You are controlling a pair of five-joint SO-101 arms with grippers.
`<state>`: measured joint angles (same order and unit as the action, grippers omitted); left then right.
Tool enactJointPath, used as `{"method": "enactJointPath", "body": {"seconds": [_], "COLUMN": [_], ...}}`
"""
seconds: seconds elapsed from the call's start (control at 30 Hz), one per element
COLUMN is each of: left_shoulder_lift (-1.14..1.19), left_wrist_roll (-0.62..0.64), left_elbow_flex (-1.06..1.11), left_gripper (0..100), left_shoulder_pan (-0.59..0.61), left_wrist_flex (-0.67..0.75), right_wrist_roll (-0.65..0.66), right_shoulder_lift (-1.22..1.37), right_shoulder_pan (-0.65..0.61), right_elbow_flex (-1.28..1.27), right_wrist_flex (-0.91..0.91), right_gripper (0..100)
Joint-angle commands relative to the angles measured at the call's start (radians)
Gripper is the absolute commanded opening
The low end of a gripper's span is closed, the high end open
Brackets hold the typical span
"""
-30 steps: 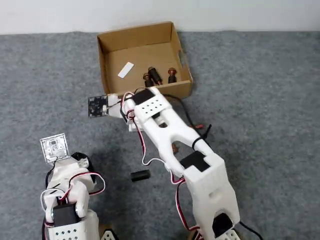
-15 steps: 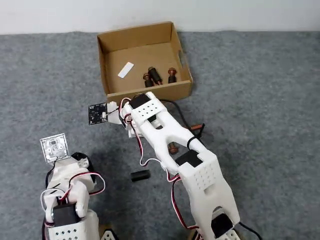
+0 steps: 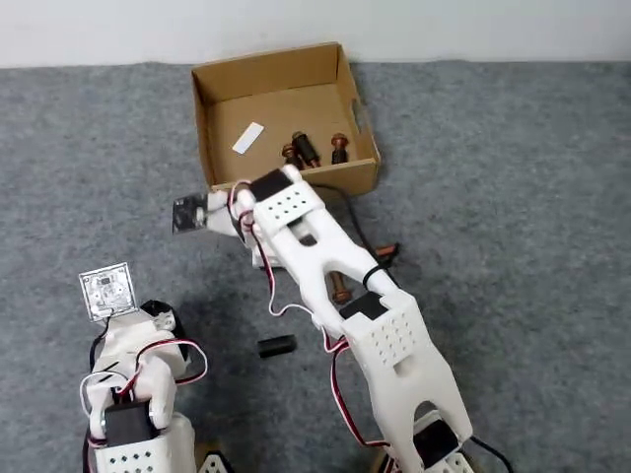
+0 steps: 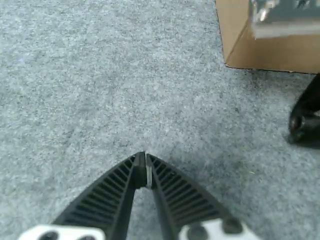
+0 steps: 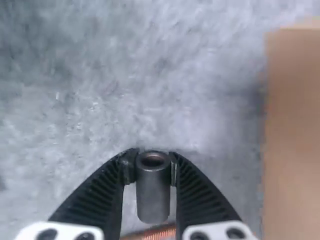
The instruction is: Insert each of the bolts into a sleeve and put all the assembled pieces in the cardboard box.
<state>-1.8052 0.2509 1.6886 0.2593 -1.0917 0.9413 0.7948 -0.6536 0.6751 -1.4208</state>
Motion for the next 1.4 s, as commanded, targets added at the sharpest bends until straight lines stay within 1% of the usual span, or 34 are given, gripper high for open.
{"method": "enactJointPath", "body": {"seconds": [0.0,0.13,0.23,0.37,0.57,0.7,0.77,0.83,0.93,1.07,1.13,1.2,1.37], "left_shoulder_lift": [-0.003,-0.003,-0.006,-0.006,-0.008,-0.008,-0.003,-0.002,0.000,0.023,0.083,0.176,0.526], "left_wrist_roll": [0.008,0.008,0.009,0.009,0.003,0.002,0.000,-0.029,-0.057,-0.063,-0.063,-0.061,-0.055], "left_elbow_flex": [-0.005,-0.005,-0.005,-0.005,-0.005,-0.018,-0.058,-0.114,-0.200,-0.289,-0.317,-0.366,-0.573], "left_gripper": [0,0,0,1,1,1,1,1,1,0,0,0,0], "left_shoulder_pan": [0.003,0.003,0.002,0.002,0.003,0.008,0.003,-0.006,-0.052,-0.144,-0.169,-0.180,-0.259], "left_wrist_flex": [0.026,0.026,0.026,0.020,0.018,0.020,0.020,0.020,-0.002,-0.098,-0.109,-0.087,-0.058], "right_wrist_roll": [-0.132,-0.253,-0.342,-0.422,-0.574,-0.675,-0.718,-0.769,-0.836,-0.934,-0.967,-0.976,-0.977], "right_shoulder_lift": [-0.013,-0.013,-0.015,-0.042,-0.200,-0.394,-0.516,-0.639,-0.825,-1.049,-1.150,-1.248,-1.468], "right_shoulder_pan": [0.002,-0.007,-0.010,0.018,0.073,0.131,0.170,0.214,0.289,0.377,0.415,0.453,0.584], "right_elbow_flex": [0.199,0.379,0.489,0.566,0.519,0.347,0.212,0.066,-0.146,-0.387,-0.497,-0.597,-0.778], "right_wrist_flex": [-0.143,-0.300,-0.377,-0.377,-0.378,-0.378,-0.378,-0.377,-0.375,-0.374,-0.374,-0.374,-0.372], "right_gripper": [0.9,0.9,0.9,0.9,0.9,0.9,0.9,0.9,0.9,0.9,0.9,0.9,0.9]}}
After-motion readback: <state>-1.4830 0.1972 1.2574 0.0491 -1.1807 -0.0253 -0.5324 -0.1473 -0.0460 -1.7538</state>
